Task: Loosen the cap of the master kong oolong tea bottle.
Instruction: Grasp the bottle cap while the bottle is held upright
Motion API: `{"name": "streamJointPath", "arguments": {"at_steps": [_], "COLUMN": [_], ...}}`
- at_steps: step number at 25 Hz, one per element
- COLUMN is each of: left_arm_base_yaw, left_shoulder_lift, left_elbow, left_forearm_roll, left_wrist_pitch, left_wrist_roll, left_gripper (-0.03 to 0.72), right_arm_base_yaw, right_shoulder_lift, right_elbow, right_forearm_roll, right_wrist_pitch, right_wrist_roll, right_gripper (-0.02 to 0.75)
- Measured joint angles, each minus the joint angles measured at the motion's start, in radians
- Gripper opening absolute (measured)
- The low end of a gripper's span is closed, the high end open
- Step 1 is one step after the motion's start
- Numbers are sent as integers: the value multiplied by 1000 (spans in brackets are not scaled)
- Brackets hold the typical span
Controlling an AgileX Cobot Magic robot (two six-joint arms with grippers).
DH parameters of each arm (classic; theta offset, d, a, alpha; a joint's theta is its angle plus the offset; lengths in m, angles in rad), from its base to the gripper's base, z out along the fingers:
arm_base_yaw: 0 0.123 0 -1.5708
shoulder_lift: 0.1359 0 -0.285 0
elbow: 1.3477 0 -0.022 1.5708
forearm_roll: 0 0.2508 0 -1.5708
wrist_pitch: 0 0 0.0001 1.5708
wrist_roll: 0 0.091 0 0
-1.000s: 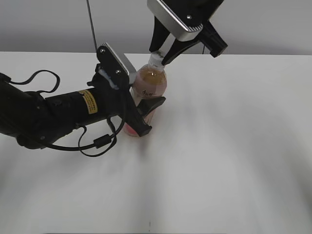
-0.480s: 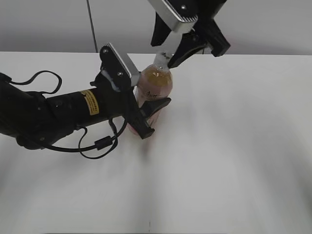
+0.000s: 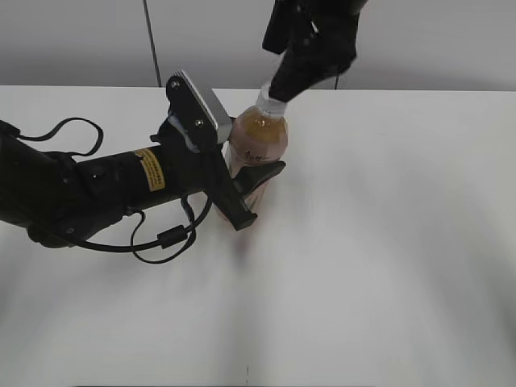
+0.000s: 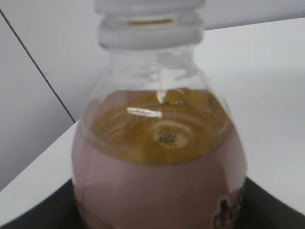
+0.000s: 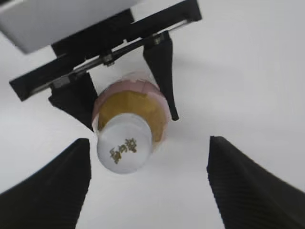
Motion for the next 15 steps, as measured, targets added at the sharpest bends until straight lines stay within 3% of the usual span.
{"name": "streamJointPath", "arguments": {"at_steps": [5, 9, 12, 15], "left_arm_base_yaw": [0, 0, 0, 0], "left_shoulder_lift": [0, 0, 0, 0], "left_elbow": [0, 0, 0, 0], "left_forearm_roll": [1, 1, 1, 1], "left_wrist_pitch": [0, 0, 0, 0], "left_wrist_roll": [0, 0, 0, 0], "left_gripper": [437, 437, 437, 437], "right_arm_base_yaw": [0, 0, 0, 0], "right_shoulder_lift": [0, 0, 0, 0], "right_elbow": [-124, -185, -187, -187], "right_forearm_roll": [41, 78, 29, -31], "right_wrist_pitch": [8, 9, 12, 13], "right_wrist_roll": [425, 918, 1282, 1528], "right_gripper": [577, 577, 577, 577]}}
